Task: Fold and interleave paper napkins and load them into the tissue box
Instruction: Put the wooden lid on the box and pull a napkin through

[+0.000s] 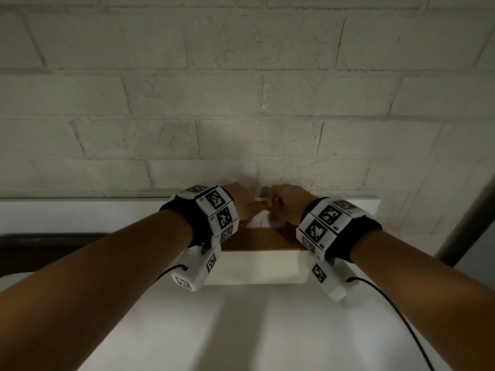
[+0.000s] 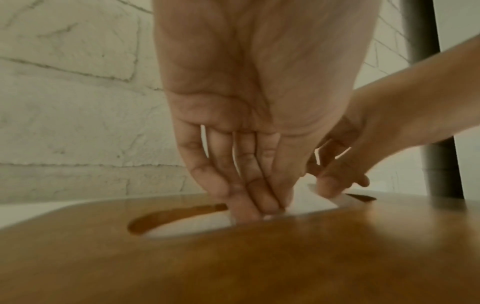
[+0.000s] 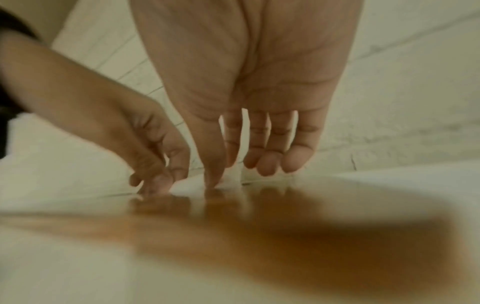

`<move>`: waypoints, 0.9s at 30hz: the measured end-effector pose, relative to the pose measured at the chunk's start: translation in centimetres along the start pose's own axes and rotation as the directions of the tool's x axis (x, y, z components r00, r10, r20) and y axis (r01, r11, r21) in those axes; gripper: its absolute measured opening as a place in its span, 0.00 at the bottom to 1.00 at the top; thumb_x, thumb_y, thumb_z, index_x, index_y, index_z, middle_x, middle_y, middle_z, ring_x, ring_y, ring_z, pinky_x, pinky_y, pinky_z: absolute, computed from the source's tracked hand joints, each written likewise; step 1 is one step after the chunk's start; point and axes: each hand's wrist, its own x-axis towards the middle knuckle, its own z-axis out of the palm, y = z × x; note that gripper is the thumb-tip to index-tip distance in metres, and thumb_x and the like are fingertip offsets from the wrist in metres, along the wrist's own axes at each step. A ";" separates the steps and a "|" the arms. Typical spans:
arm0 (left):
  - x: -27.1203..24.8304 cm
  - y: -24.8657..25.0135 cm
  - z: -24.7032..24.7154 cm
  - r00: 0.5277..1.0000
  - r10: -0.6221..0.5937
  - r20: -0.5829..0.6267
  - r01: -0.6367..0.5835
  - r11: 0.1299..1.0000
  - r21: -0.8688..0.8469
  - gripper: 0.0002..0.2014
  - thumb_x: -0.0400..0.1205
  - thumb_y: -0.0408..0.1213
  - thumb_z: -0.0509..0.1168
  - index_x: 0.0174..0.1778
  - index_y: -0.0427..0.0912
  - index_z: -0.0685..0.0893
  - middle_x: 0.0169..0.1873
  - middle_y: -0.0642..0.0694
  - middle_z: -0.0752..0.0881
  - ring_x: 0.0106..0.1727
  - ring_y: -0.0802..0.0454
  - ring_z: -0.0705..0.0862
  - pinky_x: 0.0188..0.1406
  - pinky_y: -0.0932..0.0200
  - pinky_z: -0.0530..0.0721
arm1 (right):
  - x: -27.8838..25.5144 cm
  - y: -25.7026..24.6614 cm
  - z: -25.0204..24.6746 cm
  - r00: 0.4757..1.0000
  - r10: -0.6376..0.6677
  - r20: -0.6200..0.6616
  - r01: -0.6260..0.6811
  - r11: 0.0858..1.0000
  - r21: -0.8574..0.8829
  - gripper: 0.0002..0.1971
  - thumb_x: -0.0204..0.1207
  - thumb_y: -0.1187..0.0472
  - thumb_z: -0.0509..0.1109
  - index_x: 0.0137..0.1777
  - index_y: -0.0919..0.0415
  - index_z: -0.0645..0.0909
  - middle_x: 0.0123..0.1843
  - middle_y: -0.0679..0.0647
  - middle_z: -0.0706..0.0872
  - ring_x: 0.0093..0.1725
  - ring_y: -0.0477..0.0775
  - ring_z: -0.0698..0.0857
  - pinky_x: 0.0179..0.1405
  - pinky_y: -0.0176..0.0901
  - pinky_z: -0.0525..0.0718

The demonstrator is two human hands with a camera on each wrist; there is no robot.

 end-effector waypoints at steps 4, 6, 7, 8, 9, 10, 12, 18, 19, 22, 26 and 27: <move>0.4 -0.7 -0.5 0.999 -0.015 0.047 0.018 0.998 -0.055 0.16 0.83 0.36 0.58 0.63 0.32 0.80 0.55 0.40 0.84 0.56 0.44 0.82 0.49 0.59 0.80 | -0.8 -0.5 -0.2 0.987 -0.141 0.075 0.148 0.984 -0.099 0.16 0.76 0.60 0.68 0.63 0.63 0.79 0.56 0.49 0.79 0.64 0.55 0.75 0.51 0.32 0.69; 0.6 -1.0 -0.5 0.999 0.000 0.052 0.005 0.997 -0.080 0.15 0.83 0.34 0.59 0.63 0.32 0.79 0.55 0.38 0.85 0.59 0.42 0.84 0.54 0.55 0.82 | -0.7 -1.0 -0.2 0.984 -0.152 0.090 0.164 0.978 -0.132 0.18 0.78 0.59 0.66 0.67 0.61 0.78 0.69 0.55 0.77 0.70 0.55 0.74 0.65 0.36 0.69; 0.7 -1.1 -0.5 0.999 -0.008 0.040 0.011 0.998 -0.070 0.15 0.83 0.34 0.59 0.64 0.32 0.80 0.55 0.37 0.85 0.60 0.42 0.84 0.51 0.56 0.82 | -0.6 -1.3 -0.2 0.984 -0.154 0.095 0.166 0.976 -0.143 0.19 0.79 0.58 0.65 0.68 0.60 0.78 0.71 0.57 0.77 0.70 0.56 0.75 0.67 0.39 0.70; 0.7 -1.3 -0.5 1.000 -0.021 0.023 0.023 0.998 -0.059 0.15 0.83 0.35 0.59 0.64 0.33 0.80 0.57 0.37 0.85 0.60 0.43 0.84 0.46 0.58 0.80 | -0.6 -1.5 -0.2 0.983 -0.154 0.104 0.169 0.973 -0.156 0.18 0.79 0.58 0.64 0.68 0.61 0.78 0.71 0.58 0.77 0.70 0.56 0.75 0.68 0.40 0.71; 0.8 -1.4 -0.4 1.000 -0.028 0.014 0.029 0.998 -0.051 0.15 0.84 0.35 0.59 0.65 0.34 0.79 0.60 0.37 0.84 0.59 0.44 0.84 0.44 0.59 0.80 | -0.5 -1.7 -0.1 0.982 -0.150 0.117 0.169 0.971 -0.168 0.18 0.80 0.57 0.63 0.69 0.61 0.78 0.70 0.58 0.78 0.70 0.56 0.76 0.67 0.40 0.72; 0.9 -1.5 -0.3 0.999 -0.031 0.026 0.033 0.997 -0.070 0.16 0.84 0.35 0.58 0.65 0.33 0.79 0.61 0.36 0.84 0.58 0.44 0.83 0.48 0.59 0.81 | -0.3 -1.9 0.0 0.980 -0.148 0.131 0.170 0.968 -0.184 0.18 0.81 0.56 0.62 0.68 0.62 0.78 0.69 0.58 0.79 0.69 0.56 0.77 0.66 0.40 0.73; 0.9 -1.6 -0.1 0.999 -0.015 0.048 0.019 0.996 -0.083 0.17 0.84 0.35 0.57 0.66 0.31 0.77 0.61 0.34 0.83 0.62 0.41 0.82 0.61 0.54 0.79 | -0.2 -2.2 0.2 0.979 -0.141 0.146 0.172 0.960 -0.222 0.18 0.82 0.55 0.61 0.66 0.66 0.79 0.63 0.59 0.82 0.63 0.56 0.80 0.59 0.40 0.76; 0.6 -2.0 0.4 1.000 0.001 -0.027 -0.002 0.999 -0.034 0.17 0.85 0.40 0.54 0.64 0.34 0.79 0.60 0.36 0.84 0.53 0.44 0.82 0.47 0.59 0.76 | 0.2 -3.0 0.7 0.993 -0.107 0.050 0.112 0.986 -0.125 0.15 0.79 0.58 0.64 0.59 0.68 0.79 0.37 0.53 0.77 0.44 0.54 0.77 0.31 0.33 0.73; 0.6 -2.1 0.5 0.999 0.004 -0.037 -0.005 1.000 -0.027 0.17 0.85 0.40 0.54 0.63 0.35 0.80 0.58 0.37 0.85 0.49 0.45 0.81 0.44 0.60 0.75 | 0.2 -3.0 0.8 0.992 -0.121 0.044 0.126 0.984 -0.127 0.16 0.78 0.57 0.65 0.59 0.67 0.79 0.42 0.55 0.81 0.46 0.56 0.79 0.37 0.36 0.76; 0.6 -2.2 0.5 0.998 0.018 -0.062 -0.020 0.999 -0.033 0.16 0.85 0.40 0.54 0.60 0.37 0.81 0.51 0.42 0.87 0.44 0.50 0.80 0.41 0.61 0.74 | 0.1 -3.0 1.0 0.993 -0.108 0.041 0.113 0.978 -0.176 0.11 0.78 0.55 0.65 0.48 0.63 0.78 0.37 0.52 0.77 0.46 0.58 0.81 0.44 0.43 0.78; -0.4 -2.1 0.0 0.994 -0.024 -0.108 0.013 0.995 -0.098 0.15 0.82 0.40 0.61 0.62 0.38 0.79 0.55 0.41 0.85 0.57 0.46 0.83 0.48 0.60 0.75 | 0.8 -2.9 1.1 1.000 -0.016 0.026 0.020 0.982 -0.190 0.07 0.78 0.58 0.64 0.45 0.62 0.80 0.37 0.53 0.79 0.47 0.56 0.81 0.38 0.40 0.74; -0.8 -2.2 -0.1 0.993 -0.035 -0.114 0.018 0.988 -0.151 0.16 0.80 0.41 0.63 0.60 0.38 0.79 0.52 0.41 0.85 0.54 0.46 0.83 0.46 0.61 0.75 | 0.9 -2.8 0.8 1.000 -0.012 0.025 0.017 0.983 -0.184 0.11 0.78 0.59 0.63 0.51 0.65 0.82 0.46 0.57 0.84 0.52 0.57 0.83 0.38 0.38 0.73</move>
